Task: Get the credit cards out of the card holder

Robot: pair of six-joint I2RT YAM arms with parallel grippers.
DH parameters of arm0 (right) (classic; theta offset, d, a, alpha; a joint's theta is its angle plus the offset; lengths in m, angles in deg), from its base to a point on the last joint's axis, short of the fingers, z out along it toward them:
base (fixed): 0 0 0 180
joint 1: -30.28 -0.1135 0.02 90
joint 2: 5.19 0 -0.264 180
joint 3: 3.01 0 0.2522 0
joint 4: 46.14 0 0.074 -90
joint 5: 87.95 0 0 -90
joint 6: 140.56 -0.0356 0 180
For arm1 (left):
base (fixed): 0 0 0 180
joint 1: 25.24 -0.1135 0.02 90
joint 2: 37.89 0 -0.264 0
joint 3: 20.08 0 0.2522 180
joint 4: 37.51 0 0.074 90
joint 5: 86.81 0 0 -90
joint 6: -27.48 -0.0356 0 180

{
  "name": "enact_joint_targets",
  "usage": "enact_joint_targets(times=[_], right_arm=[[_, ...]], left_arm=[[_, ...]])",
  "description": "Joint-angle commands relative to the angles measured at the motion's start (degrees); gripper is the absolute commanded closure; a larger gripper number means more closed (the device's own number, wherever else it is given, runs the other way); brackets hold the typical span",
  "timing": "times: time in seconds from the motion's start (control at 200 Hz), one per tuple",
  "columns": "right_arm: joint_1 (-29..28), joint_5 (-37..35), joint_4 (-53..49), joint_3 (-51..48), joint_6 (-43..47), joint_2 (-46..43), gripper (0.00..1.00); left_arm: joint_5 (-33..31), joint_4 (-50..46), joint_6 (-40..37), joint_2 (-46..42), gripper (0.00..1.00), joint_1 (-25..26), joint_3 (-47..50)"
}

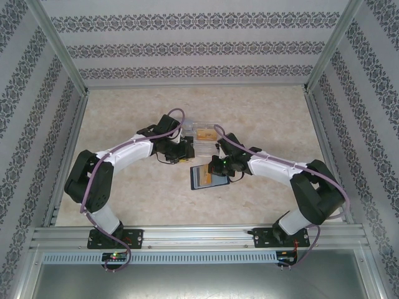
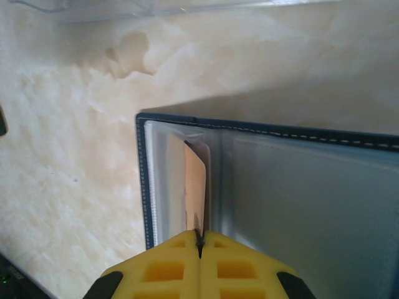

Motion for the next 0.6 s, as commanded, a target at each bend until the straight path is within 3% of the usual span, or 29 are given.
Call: enact_joint_targets(times=[0.0, 0.185, 0.39, 0.49, 0.594], right_arm=[[0.5, -3.2, -6.8, 3.4, 2.3, 0.5, 1.00], [2.2, -3.1, -14.3, 7.2, 7.5, -1.6, 1.00], [3.2, -5.8, -24.7, 12.8, 12.6, -0.3, 1.00], [4.5, -5.0, -25.1, 13.0, 13.6, 0.2, 1.00], [5.4, 0.4, -19.8, 11.4, 12.8, 0.9, 1.00]], left_arm=[[1.6, 1.5, -0.2, 0.5, 0.67, -0.5, 1.9], [-2.5, -1.8, -1.2, -2.6, 0.64, -0.7, 2.1], [-8.0, -5.7, -0.7, -7.9, 0.39, -2.4, 3.3], [-8.8, -6.3, -0.3, -10.1, 0.29, -3.2, 4.5], [-8.2, -5.3, 0.2, -11.2, 0.23, -3.5, 6.0]])
